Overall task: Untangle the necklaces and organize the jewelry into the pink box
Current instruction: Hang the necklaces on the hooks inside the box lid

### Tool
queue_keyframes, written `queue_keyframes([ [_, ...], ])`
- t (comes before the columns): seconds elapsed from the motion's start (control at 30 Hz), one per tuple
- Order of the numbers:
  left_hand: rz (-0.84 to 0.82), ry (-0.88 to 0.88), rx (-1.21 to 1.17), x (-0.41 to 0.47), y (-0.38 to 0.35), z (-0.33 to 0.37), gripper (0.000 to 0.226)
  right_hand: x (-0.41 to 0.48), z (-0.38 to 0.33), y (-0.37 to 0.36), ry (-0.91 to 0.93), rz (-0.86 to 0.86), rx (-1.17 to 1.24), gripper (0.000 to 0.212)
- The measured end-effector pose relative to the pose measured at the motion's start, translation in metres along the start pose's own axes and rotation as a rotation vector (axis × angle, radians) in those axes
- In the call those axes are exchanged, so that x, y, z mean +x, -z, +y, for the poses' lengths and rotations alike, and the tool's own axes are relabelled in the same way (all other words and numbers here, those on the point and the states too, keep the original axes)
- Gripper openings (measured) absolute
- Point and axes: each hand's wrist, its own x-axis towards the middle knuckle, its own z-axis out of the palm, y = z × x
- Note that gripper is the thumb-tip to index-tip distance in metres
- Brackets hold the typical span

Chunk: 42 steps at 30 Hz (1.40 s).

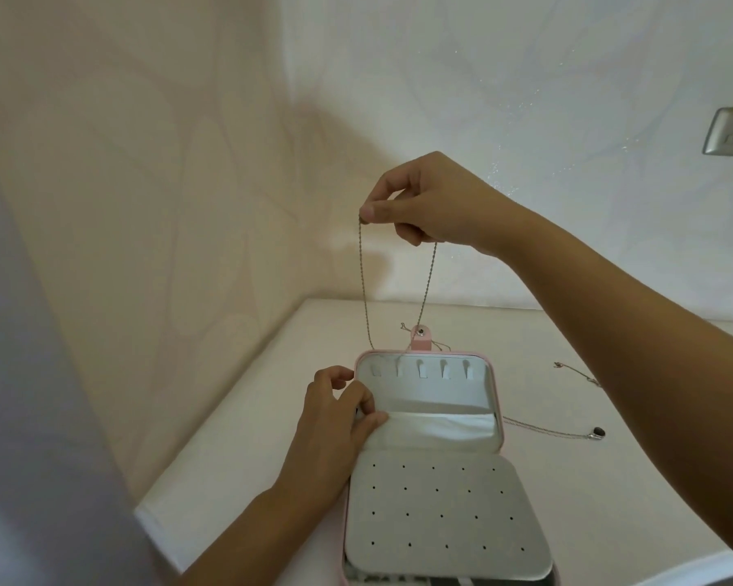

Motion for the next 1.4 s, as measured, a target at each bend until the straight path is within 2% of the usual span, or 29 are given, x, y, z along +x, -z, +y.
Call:
queue_keyframes([
  [0.17,-0.004,0.002,-0.002,0.0,0.0,0.0,0.013,0.001,-0.004,0.006,0.012,0.031,0.009,0.015],
  [0.43,-0.001,-0.019,0.003,0.0,0.002,0.003,0.019,-0.006,0.002,-0.004,-0.009,-0.049,-0.047,0.017],
  [0.8,-0.016,0.008,0.006,0.0,0.003,0.008,0.015,-0.013,0.011,-0.011,-0.024,-0.082,-0.047,0.015],
  [0.97,-0.02,0.003,0.017,-0.001,0.006,0.011,0.023,-0.016,0.022,-0.021,-0.036,-0.106,-0.06,0.013],
  [1.17,-0.022,0.01,0.018,-0.001,0.005,0.011,0.016,-0.023,0.038,-0.034,-0.052,-0.078,-0.057,0.008],
  [1.4,-0.015,0.002,0.02,-0.001,0.004,0.009,0.012,-0.041,0.054,-0.058,-0.065,-0.123,-0.093,0.007],
])
